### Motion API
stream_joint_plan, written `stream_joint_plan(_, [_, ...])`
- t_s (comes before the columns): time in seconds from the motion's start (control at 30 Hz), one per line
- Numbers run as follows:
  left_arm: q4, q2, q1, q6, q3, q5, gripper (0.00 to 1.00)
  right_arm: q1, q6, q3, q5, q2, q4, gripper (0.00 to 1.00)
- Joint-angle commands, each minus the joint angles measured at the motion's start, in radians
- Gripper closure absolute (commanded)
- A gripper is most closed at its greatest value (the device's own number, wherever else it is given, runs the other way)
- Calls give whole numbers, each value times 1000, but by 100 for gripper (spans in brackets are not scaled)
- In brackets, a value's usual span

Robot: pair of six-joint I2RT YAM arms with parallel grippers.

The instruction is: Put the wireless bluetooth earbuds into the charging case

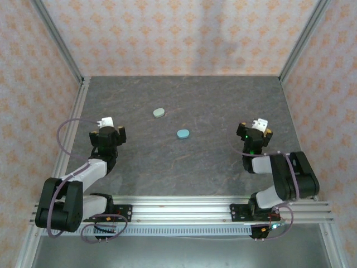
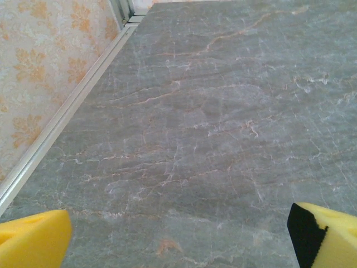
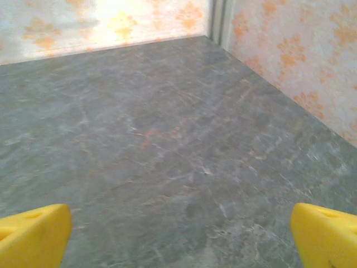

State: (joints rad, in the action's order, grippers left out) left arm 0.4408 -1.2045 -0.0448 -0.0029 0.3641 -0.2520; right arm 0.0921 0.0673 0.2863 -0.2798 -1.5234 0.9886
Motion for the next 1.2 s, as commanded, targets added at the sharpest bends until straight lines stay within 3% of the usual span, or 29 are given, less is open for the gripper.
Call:
stream_joint_plan(0.0, [193,-35,19,-13,-26,88,0,-17,-49,-34,9,-24,165,1])
stream_joint_plan(0.2, [347,-191,19,17,-9,220,0,-26,-60,100,31,-11,-132,0])
stream_joint_plan(0.27, [347,-238,17,32,13,248,0,-29,-55,84,17,-36,-46,0])
stream_joint_plan(0.33, [328,-290,17,44,43,272,0,-29,-61,91,21,-18,-96,1])
stream_joint_plan(0.43, [297,-292,18,18,65,223,0,-29,-53,84,25,-29,-56,1])
stream_joint_plan(1.17, [296,-293,16,20,65,220,0,-29,-47,88,42,-26,-70,1])
